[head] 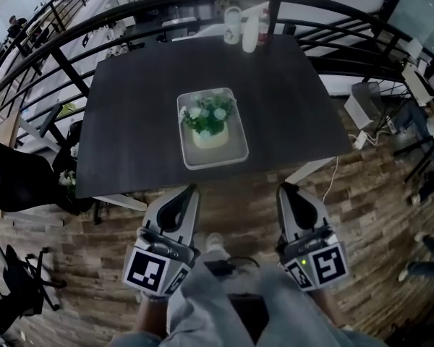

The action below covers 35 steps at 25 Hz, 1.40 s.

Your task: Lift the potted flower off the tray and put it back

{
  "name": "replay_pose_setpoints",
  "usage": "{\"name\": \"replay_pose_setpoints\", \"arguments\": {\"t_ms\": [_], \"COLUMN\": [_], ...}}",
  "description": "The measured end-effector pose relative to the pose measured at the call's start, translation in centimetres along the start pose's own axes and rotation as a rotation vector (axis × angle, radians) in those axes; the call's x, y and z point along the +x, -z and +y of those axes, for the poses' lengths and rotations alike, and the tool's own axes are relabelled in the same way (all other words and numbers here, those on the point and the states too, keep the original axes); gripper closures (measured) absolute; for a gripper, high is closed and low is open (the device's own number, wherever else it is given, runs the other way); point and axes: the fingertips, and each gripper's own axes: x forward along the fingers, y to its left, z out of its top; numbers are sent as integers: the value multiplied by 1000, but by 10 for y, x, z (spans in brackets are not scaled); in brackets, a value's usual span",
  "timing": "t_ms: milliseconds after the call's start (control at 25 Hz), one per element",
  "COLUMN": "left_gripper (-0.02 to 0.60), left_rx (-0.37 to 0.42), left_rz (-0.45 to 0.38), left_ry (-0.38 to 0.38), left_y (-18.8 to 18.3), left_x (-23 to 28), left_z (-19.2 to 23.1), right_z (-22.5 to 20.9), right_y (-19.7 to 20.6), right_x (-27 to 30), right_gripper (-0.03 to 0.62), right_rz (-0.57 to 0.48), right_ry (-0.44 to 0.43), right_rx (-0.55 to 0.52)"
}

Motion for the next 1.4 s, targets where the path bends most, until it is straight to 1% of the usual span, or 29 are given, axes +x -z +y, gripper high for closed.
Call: {"name": "replay_pose_setpoints", "arguments": {"t_ms": [280,600,760,880,1280,1400], "left_gripper": [581,581,581,581,581,583], "left_rx": [16,26,27,31,27,27], "left_rz": [0,2,0,14,-4,4], "left_ry": [20,33,35,36,23,21], "left_y": [1,7,10,14,21,27], "left_x": [21,31,34,34,36,35], "left_z": [34,62,71,77,87,91], "right_z": [-4,0,6,11,21,21], "right_y": [-1,4,7,7,0,1], "right_x": [36,63,73,80,91,94], "right_gripper": [591,591,591,591,591,591], "right_rz": [-16,-29,-28,-26,-22,-22], "right_ry": [28,41,36,33,5,3], "right_rx": [-3,-12,-8,-13,-43,-40]}}
